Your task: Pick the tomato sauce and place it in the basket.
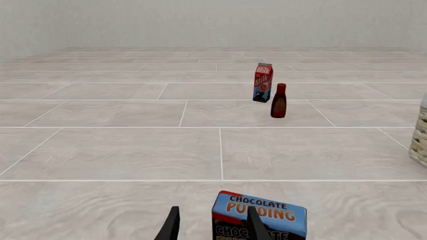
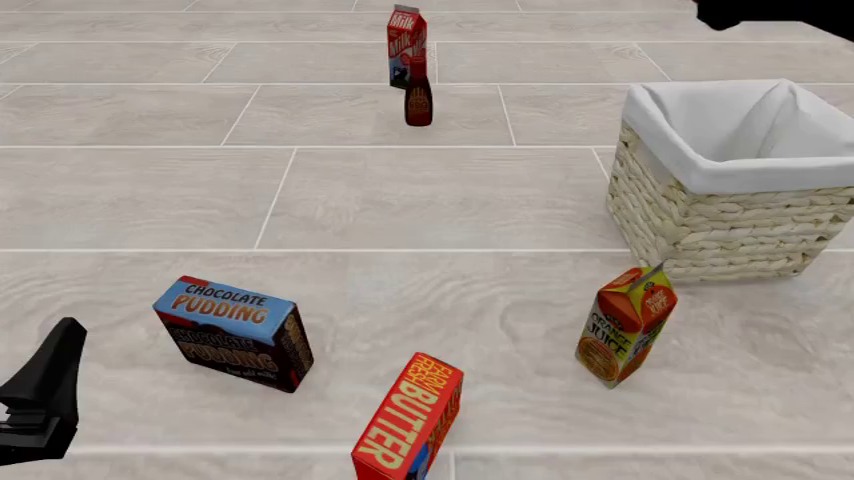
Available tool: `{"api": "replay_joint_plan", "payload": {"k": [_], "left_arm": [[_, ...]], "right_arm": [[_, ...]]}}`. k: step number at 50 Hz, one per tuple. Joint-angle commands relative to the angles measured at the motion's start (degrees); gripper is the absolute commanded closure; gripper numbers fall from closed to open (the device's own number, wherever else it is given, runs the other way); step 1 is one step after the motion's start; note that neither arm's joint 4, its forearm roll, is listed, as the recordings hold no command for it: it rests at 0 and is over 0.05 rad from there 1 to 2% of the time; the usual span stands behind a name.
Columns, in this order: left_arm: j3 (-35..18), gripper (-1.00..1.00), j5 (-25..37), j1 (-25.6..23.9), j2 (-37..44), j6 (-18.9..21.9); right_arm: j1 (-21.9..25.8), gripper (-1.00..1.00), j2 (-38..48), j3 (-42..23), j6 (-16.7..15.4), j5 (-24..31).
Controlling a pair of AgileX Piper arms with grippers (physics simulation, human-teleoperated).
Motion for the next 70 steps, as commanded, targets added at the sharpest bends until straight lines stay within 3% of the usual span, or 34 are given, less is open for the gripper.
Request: {"api": "replay_joint_plan", "payload": {"k": [1, 35, 70], "left_arm": [[0.0, -1.0, 0.0, 0.0, 0.0, 0.0], [0.0, -1.0, 0.0, 0.0, 0.0, 0.0], [0.0, -1.0, 0.0, 0.0, 0.0, 0.0]], "right_arm": [[-3.87, 1.0, -1.76, 1.26, 1.69, 0.16], [-12.31, 1.0, -2.03, 5.15, 2.71, -1.1], [-14.07, 1.0, 5.72, 6.73, 4.65, -6.25]]}}
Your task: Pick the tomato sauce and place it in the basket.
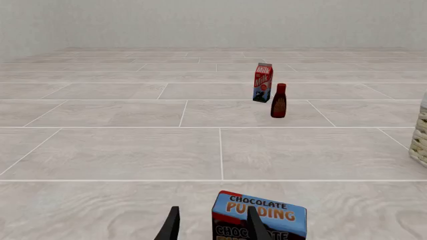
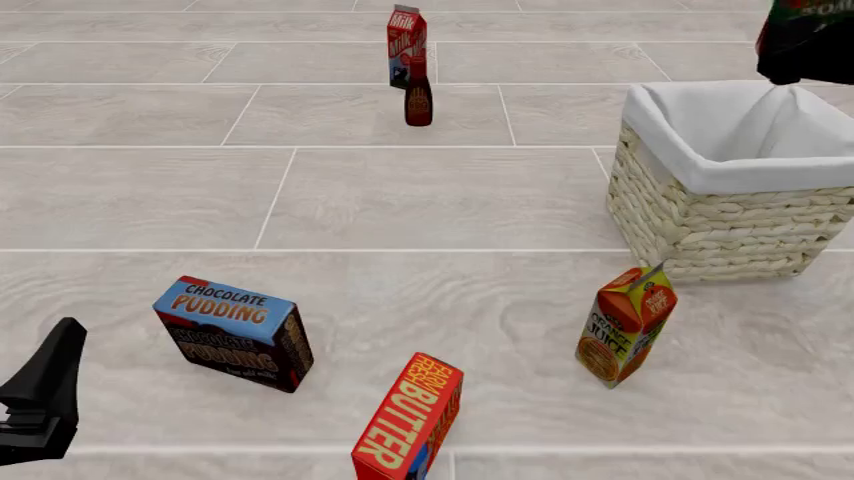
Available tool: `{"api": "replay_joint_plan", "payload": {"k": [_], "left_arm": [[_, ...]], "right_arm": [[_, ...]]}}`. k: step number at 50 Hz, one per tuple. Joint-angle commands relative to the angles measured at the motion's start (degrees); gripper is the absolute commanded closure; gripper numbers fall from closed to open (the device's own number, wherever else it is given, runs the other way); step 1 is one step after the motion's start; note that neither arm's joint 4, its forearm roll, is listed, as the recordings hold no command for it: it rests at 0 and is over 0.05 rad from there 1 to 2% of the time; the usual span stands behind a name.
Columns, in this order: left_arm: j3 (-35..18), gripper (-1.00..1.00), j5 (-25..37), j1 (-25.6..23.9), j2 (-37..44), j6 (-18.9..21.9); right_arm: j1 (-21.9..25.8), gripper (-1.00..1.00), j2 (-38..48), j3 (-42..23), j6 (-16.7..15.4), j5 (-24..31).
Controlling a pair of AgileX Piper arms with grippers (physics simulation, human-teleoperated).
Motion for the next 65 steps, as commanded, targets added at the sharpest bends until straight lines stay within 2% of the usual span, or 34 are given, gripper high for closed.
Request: {"api": "replay_joint_plan", "payload": {"k": [1, 29, 65], "left_arm": [[0.0, -1.0, 0.0, 0.0, 0.0, 0.0], [0.0, -1.0, 0.0, 0.0, 0.0, 0.0], [0.0, -1.0, 0.0, 0.0, 0.0, 0.0]], "right_arm": [[-0.36, 1.0, 2.78, 0.37, 1.76, -1.88], [-0.66, 1.0, 6.38, 1.76, 1.51, -4.52], [-2.0, 1.0, 10.33, 0.46, 2.3, -4.94]]}}
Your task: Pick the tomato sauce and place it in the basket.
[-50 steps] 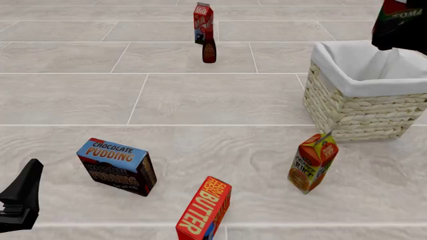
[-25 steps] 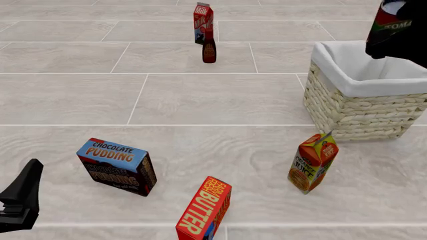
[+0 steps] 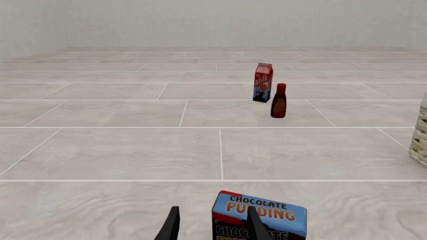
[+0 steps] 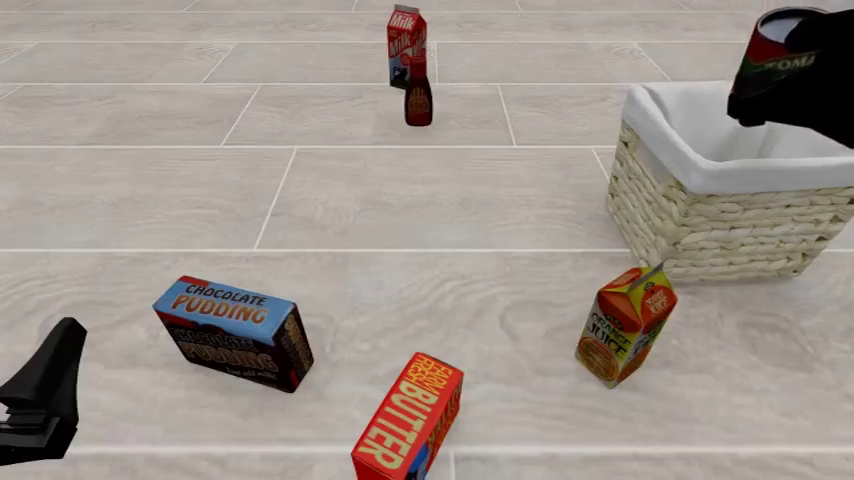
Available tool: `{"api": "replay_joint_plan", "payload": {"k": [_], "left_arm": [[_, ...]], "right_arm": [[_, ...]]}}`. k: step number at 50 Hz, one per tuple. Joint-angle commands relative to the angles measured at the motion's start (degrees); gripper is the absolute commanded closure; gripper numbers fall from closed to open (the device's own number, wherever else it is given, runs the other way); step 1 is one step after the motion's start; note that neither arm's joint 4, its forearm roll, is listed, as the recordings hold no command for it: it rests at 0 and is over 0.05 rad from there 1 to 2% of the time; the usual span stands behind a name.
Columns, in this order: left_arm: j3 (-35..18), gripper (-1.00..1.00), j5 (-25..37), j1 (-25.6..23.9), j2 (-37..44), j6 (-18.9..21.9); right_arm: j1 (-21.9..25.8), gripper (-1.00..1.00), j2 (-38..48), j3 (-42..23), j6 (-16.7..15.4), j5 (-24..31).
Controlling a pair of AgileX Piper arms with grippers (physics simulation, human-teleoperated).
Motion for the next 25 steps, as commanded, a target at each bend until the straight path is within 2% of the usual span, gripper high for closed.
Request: {"api": "replay_joint_plan", "payload": {"k": [1, 25], "left_arm": [[0.0, -1.0, 0.0, 0.0, 0.0, 0.0], [0.0, -1.0, 0.0, 0.0, 0.0, 0.0]], "right_arm": [[-0.34, 1.0, 0.85, -0.57, 1.44, -0.16], [-0.39, 1.0, 2.87, -0.97, 2.16, -0.3]]}}
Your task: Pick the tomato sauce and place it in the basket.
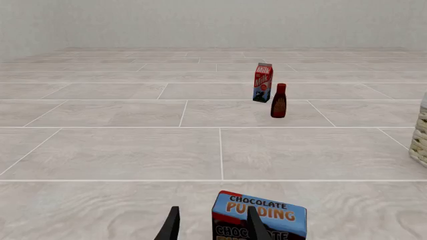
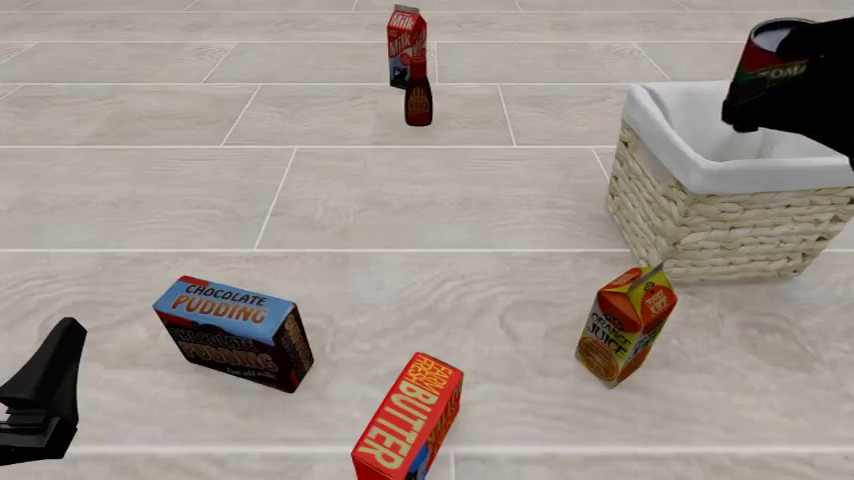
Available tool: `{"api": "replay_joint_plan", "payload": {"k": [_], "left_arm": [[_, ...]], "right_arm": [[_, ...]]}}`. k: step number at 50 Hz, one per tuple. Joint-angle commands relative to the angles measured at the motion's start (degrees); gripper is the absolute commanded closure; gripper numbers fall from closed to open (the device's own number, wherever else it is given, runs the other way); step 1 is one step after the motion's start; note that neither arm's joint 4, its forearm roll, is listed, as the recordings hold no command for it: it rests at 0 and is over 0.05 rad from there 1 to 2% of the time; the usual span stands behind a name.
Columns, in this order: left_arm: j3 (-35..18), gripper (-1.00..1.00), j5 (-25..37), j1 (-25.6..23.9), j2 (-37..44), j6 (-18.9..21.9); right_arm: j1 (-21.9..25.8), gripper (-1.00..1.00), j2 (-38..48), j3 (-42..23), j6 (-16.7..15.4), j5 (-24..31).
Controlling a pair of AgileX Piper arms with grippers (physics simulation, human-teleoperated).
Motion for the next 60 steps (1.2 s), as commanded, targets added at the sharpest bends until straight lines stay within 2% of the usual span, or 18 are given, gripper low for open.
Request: {"api": "replay_joint_plan", "payload": {"k": [1, 36, 60], "left_arm": [[0.0, -1.0, 0.0, 0.0, 0.0, 0.0], [0.0, -1.0, 0.0, 0.0, 0.0, 0.0], [0.0, -1.0, 0.0, 0.0, 0.0, 0.0]], "right_arm": [[-0.16, 1.0, 0.79, -0.51, 1.5, 0.01], [-1.54, 1.0, 3.93, -2.26, 2.61, 1.24], [-1.91, 1.0, 7.41, -4.98, 2.23, 1.5]]}}
